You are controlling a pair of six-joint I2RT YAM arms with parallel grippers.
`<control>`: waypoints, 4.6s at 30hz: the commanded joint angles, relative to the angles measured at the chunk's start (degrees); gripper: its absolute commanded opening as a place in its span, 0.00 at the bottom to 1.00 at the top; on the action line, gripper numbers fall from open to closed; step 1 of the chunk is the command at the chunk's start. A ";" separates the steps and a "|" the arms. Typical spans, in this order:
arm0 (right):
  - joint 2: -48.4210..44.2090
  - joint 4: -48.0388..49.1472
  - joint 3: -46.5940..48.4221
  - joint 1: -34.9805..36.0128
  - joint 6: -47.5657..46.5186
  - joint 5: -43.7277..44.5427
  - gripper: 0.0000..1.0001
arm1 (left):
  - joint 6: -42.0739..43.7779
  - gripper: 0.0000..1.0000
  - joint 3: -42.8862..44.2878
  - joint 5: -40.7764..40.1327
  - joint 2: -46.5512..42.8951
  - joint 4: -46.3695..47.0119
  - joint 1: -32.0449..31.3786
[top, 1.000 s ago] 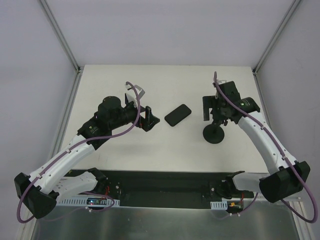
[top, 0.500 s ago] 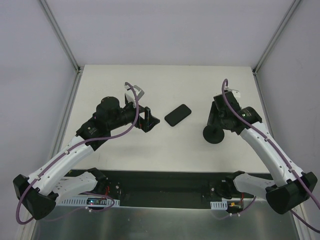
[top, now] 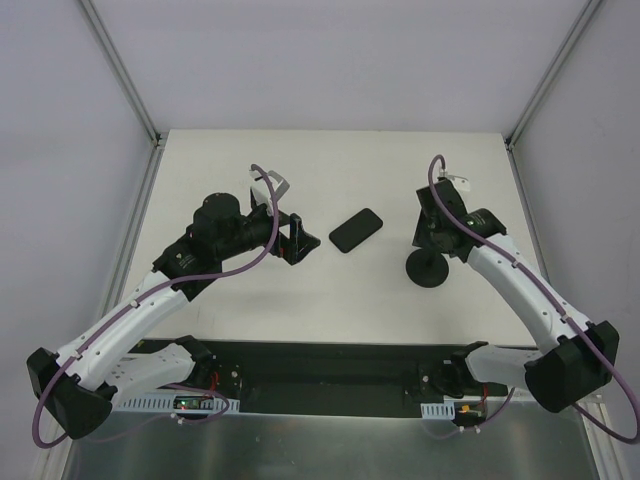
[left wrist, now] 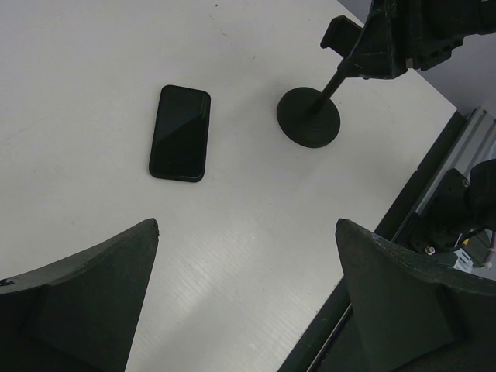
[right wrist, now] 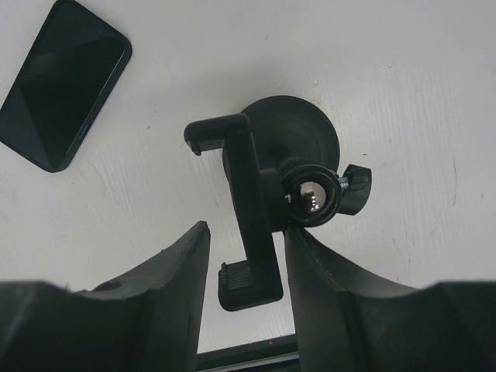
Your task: Place the phone on the phone stand
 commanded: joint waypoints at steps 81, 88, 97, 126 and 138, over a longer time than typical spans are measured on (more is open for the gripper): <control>7.88 11.33 12.99 16.98 13.47 -0.65 0.96 | -15.56 0.97 -5.07 -11.82 -17.60 -10.13 1.35; 23.78 -8.76 26.85 9.24 32.57 1.74 0.96 | -17.14 0.97 -5.68 -8.65 -20.50 -11.62 1.26; 45.24 -16.10 44.89 4.93 24.77 -5.19 0.96 | -21.96 0.97 -3.66 0.74 -19.80 -15.23 1.26; 64.15 -15.39 51.58 5.36 7.27 -13.38 0.98 | -24.26 0.97 -2.87 1.02 -20.33 -17.25 1.26; 50.62 -5.21 25.77 4.31 1.20 -15.75 0.97 | -23.82 0.97 -2.96 0.85 -21.12 -17.25 1.26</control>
